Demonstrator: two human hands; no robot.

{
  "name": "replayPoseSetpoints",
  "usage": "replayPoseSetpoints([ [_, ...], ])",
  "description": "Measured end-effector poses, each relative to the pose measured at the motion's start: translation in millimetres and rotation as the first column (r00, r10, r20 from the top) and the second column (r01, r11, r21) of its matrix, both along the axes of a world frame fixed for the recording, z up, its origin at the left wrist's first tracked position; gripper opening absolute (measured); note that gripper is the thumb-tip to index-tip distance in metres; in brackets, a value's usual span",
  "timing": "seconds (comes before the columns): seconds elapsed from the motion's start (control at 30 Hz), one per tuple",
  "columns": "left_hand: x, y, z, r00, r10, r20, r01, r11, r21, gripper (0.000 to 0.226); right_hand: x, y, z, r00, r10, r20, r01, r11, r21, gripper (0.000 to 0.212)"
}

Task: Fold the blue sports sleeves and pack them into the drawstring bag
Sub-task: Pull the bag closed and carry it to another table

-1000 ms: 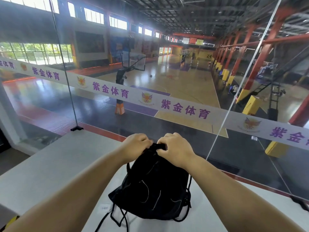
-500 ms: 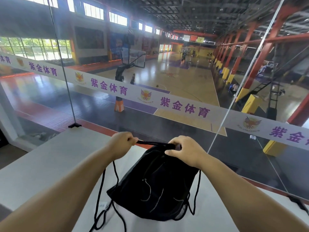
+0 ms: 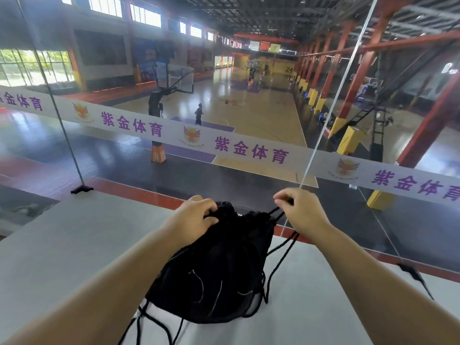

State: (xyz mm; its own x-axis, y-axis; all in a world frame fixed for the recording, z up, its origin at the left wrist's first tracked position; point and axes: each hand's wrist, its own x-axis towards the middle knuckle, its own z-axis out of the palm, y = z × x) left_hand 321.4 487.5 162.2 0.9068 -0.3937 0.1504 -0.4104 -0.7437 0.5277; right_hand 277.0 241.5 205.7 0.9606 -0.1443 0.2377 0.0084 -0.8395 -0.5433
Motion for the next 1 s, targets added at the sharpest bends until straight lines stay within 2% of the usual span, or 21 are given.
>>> replayPoseSetpoints([
  [0.1,3.8,-6.3,-2.1,0.999,0.013,0.049,-0.013,1.000,-0.005,0.008,-4.3,-12.6,-13.0,0.967,-0.050,-0.249,0.026,0.995,-0.099,0.030],
  [0.2,1.7,-12.8,2.2,0.999,0.025,0.048,-0.023,0.999,-0.040,0.007,-8.6,-8.8,-14.6,0.955,0.062,-0.292,-0.050,0.997,0.050,0.042],
  [0.3,-2.4,-18.7,8.6,0.999,0.033,-0.006,-0.033,0.997,-0.073,0.009,-9.8,2.8,-5.5,0.907,0.226,-0.356,-0.183,0.971,0.151,0.063],
  [0.4,-4.0,-24.2,13.3,0.998,0.062,-0.033,-0.064,0.996,-0.065,0.010,-7.1,11.3,-6.5,0.865,0.225,-0.449,-0.231,0.972,0.040,0.071],
  [0.5,-3.9,-28.1,14.3,0.992,0.118,-0.035,-0.120,0.991,-0.054,0.012,-5.3,14.2,-15.2,0.834,0.122,-0.539,-0.175,0.984,-0.047,0.062],
  [0.57,-3.9,-29.6,13.5,0.990,0.138,-0.030,-0.140,0.989,-0.049,0.016,-4.3,17.0,-20.7,0.804,0.087,-0.588,-0.156,0.986,-0.067,0.040],
  [0.6,-4.6,-29.6,13.2,0.990,0.140,-0.035,-0.141,0.989,-0.033,0.019,-4.2,19.3,-21.5,0.794,0.068,-0.605,-0.179,0.976,-0.126,0.032],
  [0.7,-6.1,-25.8,15.6,0.993,0.100,-0.063,-0.094,0.992,0.090,0.020,-2.2,25.5,-20.1,0.827,-0.041,-0.561,-0.239,0.877,-0.416,0.046],
  [0.8,-4.0,-19.8,21.8,0.996,0.068,-0.052,-0.055,0.973,0.223,0.023,-2.0,26.2,-9.9,0.894,-0.063,-0.444,-0.250,0.752,-0.610,0.047],
  [0.87,-0.9,-13.9,31.2,0.995,0.084,-0.049,-0.072,0.975,0.212,0.026,1.2,22.3,0.8,0.911,-0.032,-0.411,-0.230,0.787,-0.573,0.049],
  [0.93,3.4,-4.1,43.8,0.991,0.117,-0.061,-0.108,0.985,0.135,0.030,6.3,13.1,13.9,0.931,0.012,-0.365,-0.182,0.881,-0.437,0.064],
  [1.0,12.6,8.1,52.9,0.986,0.118,-0.115,-0.119,0.993,-0.003,0.033,13.6,0.2,28.3,0.947,0.055,-0.316,-0.172,0.919,-0.354,0.074],
])
